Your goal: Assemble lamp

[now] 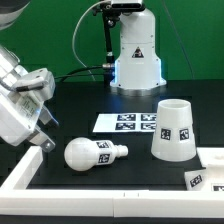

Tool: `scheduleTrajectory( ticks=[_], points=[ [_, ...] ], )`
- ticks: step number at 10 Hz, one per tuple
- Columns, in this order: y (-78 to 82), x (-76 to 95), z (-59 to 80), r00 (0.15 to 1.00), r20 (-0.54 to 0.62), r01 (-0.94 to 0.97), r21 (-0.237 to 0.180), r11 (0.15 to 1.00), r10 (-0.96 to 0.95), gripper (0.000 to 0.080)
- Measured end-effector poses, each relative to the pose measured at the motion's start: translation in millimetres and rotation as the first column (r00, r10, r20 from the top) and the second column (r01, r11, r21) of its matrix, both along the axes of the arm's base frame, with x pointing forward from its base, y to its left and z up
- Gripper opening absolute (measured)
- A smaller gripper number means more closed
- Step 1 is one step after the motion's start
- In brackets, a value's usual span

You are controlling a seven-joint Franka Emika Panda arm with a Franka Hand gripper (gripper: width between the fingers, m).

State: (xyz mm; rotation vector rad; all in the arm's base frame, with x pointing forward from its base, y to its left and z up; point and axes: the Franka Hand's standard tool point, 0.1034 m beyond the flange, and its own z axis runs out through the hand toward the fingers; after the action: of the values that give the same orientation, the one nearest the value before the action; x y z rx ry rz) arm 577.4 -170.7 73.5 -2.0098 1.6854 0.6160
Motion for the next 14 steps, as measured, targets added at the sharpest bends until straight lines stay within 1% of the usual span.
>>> scheduleTrajectory(
  ticks=[4, 5, 7, 8, 11, 12, 13, 14],
  points=[
    [-0.1, -0.2, -0.3, 1.000, 0.000, 0.000, 0.000, 1.000, 0.000, 0.0698],
    [4.4, 4.4, -0.8, 0.999, 0.031, -0.033, -0.004, 0.999, 0.033, 0.0698],
    [27.1, 20.6, -4.3, 0.994, 0.083, -0.071, -0.022, 0.997, 0.073, 0.0698],
    [33.7, 23.7, -7.0, 0.993, 0.090, -0.079, -0.033, 0.996, 0.081, 0.0698],
    [31.7, 22.7, -7.5, 0.993, 0.088, -0.075, -0.033, 0.997, 0.077, 0.0698],
    [30.7, 20.7, -8.0, 0.991, 0.103, -0.085, -0.027, 0.996, 0.087, 0.0698],
    [28.0, 11.1, -9.4, 0.989, 0.122, -0.083, -0.004, 0.997, 0.083, 0.0698],
    [28.9, 1.2, -10.0, 0.992, 0.122, -0.025, 0.036, 0.999, 0.020, 0.0698]
  ],
)
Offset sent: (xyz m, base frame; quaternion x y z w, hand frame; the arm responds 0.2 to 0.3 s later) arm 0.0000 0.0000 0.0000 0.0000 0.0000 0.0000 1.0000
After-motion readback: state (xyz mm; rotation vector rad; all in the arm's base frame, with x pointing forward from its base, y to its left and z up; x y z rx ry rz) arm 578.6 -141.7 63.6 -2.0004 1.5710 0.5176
